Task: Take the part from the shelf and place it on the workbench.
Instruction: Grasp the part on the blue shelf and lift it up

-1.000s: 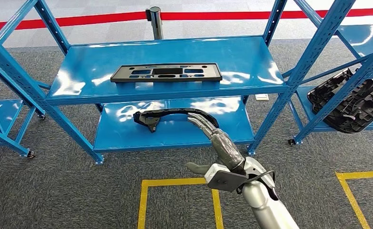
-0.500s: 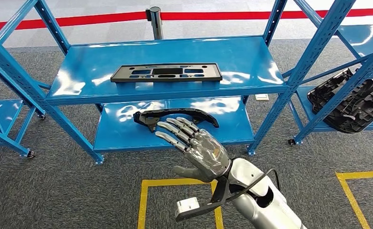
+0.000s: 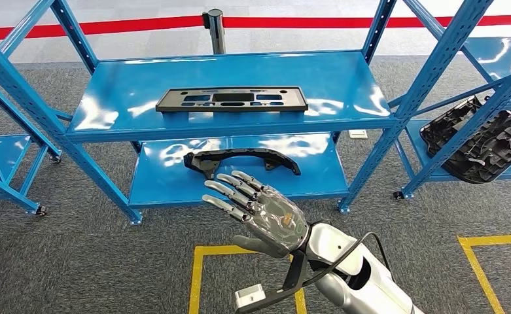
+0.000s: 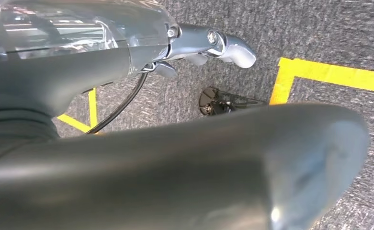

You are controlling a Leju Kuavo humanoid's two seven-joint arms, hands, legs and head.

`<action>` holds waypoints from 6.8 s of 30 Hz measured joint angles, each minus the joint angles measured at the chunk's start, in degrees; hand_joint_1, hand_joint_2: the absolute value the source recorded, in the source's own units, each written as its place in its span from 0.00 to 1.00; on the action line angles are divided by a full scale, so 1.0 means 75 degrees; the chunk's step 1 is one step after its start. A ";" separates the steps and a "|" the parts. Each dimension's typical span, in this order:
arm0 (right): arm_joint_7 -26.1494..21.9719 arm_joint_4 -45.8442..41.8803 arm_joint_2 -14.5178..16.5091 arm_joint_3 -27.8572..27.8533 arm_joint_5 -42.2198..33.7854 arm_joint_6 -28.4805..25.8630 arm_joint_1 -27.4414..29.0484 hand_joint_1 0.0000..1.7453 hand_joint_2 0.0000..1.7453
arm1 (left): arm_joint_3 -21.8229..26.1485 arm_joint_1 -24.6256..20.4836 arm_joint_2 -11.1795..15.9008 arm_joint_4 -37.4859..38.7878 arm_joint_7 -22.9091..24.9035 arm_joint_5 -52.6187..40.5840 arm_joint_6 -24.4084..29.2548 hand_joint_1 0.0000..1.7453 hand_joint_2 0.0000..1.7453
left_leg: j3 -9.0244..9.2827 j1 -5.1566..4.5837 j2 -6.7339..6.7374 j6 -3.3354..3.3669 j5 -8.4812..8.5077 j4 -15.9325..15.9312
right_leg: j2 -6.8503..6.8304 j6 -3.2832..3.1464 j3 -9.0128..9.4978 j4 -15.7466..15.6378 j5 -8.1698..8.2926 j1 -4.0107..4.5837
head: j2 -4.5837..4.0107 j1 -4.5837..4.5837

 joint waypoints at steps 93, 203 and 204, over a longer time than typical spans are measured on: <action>0.0055 -0.0194 -0.0272 0.0192 -0.0287 -0.0184 0.0150 0.00 1.00 | 0.0019 -0.0009 0.0047 0.0065 -0.0271 -0.0023 -0.0075 0.00 0.00 | -0.0260 0.0011 0.0256 0.0081 0.0132 0.0131 | 0.0029 -0.0030 0.0371 0.0388 -0.0467 0.0040 | 0.0000 0.0011; 0.1941 0.2849 0.0206 0.0139 0.1645 0.0801 -0.0419 0.00 1.00 | 0.0019 -0.0004 0.0008 0.0075 -0.0392 -0.0023 0.0011 0.00 0.00 | -0.0507 -0.0007 0.0275 -0.0083 0.0373 0.0096 | 0.0076 -0.0199 0.0430 -0.0291 -0.0117 0.0127 | 0.0000 0.0016; 0.1961 0.2857 0.0214 0.0122 0.1664 0.0783 -0.0416 0.00 1.00 | 0.0019 -0.0004 0.0008 0.0075 -0.0392 -0.0023 0.0011 0.00 0.00 | -0.0505 -0.0007 0.0275 -0.0084 0.0374 0.0095 | 0.0076 -0.0199 0.0431 -0.0291 -0.0117 0.0127 | 0.0000 0.0016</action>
